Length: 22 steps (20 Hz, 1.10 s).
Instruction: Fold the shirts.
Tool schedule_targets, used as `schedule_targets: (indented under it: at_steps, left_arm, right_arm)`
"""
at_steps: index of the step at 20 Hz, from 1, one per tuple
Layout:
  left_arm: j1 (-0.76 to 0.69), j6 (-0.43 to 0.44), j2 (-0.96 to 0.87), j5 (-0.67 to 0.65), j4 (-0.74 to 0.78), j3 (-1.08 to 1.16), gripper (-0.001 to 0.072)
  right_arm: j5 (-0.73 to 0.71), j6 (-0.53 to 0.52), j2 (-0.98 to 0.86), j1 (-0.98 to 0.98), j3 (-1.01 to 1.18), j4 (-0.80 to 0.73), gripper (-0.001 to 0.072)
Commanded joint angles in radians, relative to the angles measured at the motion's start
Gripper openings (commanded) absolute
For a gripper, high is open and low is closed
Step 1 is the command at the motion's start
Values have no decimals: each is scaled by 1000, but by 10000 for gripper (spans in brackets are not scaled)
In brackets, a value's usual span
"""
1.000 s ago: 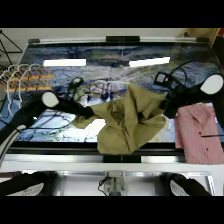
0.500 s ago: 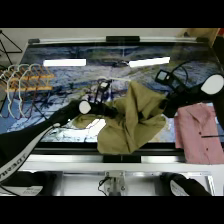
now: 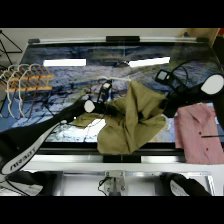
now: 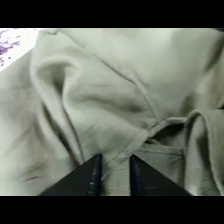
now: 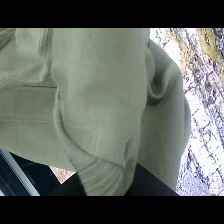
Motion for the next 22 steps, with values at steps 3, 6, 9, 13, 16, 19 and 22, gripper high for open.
schedule_targets:
  at_steps: [3,6,9,13,16,19,22]
  left_arm:
    - [42,2,-4,-3,2,2,54]
    - [51,3,-1,-9,3,3,52]
    - [60,3,15,-12,32,3,50]
    - [148,2,89,-23,86,3,49]
    - [245,-32,127,-32,85,3,49]
    - [292,-53,129,-48,85,18,49]
    - [298,-53,129,-48,86,71,48]
  right_arm:
    - [0,1,1,-1,1,0,62]
    - [-3,1,1,-1,1,-4,62]
    - [-4,2,1,-1,1,-3,62]
    - [2,26,38,-1,1,10,62]
    - [5,31,99,-1,1,10,62]
    - [75,45,132,2,1,55,62]
    - [185,80,134,2,1,55,61]
